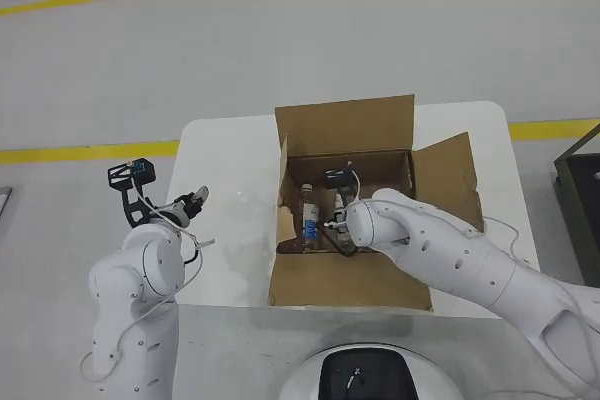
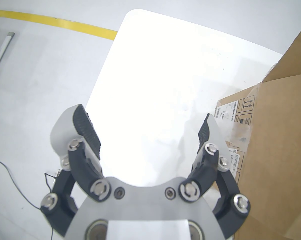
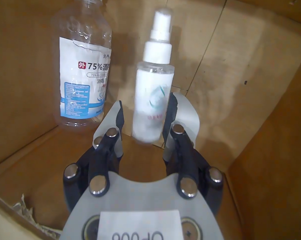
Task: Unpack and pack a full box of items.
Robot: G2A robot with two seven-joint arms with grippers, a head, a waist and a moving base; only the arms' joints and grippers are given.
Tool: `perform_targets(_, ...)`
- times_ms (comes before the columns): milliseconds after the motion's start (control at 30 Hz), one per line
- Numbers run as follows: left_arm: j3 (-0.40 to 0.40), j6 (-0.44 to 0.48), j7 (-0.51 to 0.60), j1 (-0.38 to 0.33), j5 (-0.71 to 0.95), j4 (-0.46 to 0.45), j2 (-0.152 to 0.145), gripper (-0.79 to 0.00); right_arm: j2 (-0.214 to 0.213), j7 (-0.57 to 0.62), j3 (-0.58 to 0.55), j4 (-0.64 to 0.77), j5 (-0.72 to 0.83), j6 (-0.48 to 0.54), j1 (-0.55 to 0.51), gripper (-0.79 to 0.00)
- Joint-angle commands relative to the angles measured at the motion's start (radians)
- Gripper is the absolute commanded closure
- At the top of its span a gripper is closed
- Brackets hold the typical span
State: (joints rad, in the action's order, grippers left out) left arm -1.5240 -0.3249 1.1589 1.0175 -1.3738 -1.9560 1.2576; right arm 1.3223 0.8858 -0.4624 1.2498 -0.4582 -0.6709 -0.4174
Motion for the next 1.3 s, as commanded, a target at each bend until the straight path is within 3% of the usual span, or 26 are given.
perform_targets(0, 0.000, 0.000, 0.000, 0.000, 0.000, 0.000, 0.000, -0.785, 0.000, -0.002, -0.010, -0.001, -0.005, 0.002, -0.004, -0.456)
perform_targets(67, 0.000, 0.000, 0.000, 0.000, 0.000, 0.000, 0.000, -0.785, -0.002, -0.007, -0.028, 0.002, -0.004, 0.002, -0.012, -0.545)
perform_targets(133, 0.000, 0.000, 0.000, 0.000, 0.000, 0.000, 0.000, -0.785, -0.007, -0.015, -0.054, 0.019, 0.002, 0.008, -0.023, -0.536)
perform_targets(333, 0.000, 0.000, 0.000, 0.000, 0.000, 0.000, 0.000, -0.785, -0.070, -0.033, -0.237, 0.222, -0.006, 0.014, -0.100, -0.302)
perform_targets(367, 0.000, 0.000, 0.000, 0.000, 0.000, 0.000, 0.000, -0.785, -0.088, -0.028, -0.281, 0.270, -0.022, 0.012, -0.128, -0.197)
perform_targets(400, 0.000, 0.000, 0.000, 0.000, 0.000, 0.000, 0.000, -0.785, -0.106, -0.019, -0.335, 0.333, -0.030, 0.013, -0.160, -0.151)
perform_targets(433, 0.000, 0.000, 0.000, 0.000, 0.000, 0.000, 0.000, -0.785, -0.125, -0.009, -0.392, 0.402, -0.038, 0.029, -0.195, -0.022)
perform_targets(467, 0.000, 0.000, 0.000, 0.000, 0.000, 0.000, 0.000, -0.785, -0.143, 0.003, -0.452, 0.466, -0.043, 0.054, -0.236, 0.000)
perform_targets(700, 0.000, 0.000, 0.000, 0.000, 0.000, 0.000, 0.000, -0.785, -0.242, 0.110, -0.905, 0.832, -0.158, 0.211, -0.527, 0.000)
perform_targets(933, 0.000, 0.000, 0.000, 0.000, 0.000, 0.000, 0.000, -0.785, -0.301, 0.357, -1.256, 1.037, -0.482, 0.341, -0.748, 0.000)
perform_targets(1133, 0.000, 0.000, 0.000, 0.000, 0.000, 0.000, 0.000, -0.785, -0.325, 0.596, -1.432, 1.085, -0.631, 0.508, -0.880, 0.000)
perform_targets(1267, 0.000, 0.000, 0.000, 0.000, 0.000, 0.000, 0.000, -0.785, -0.331, 0.650, -1.426, 1.037, -0.646, 0.593, -0.962, 0.000)
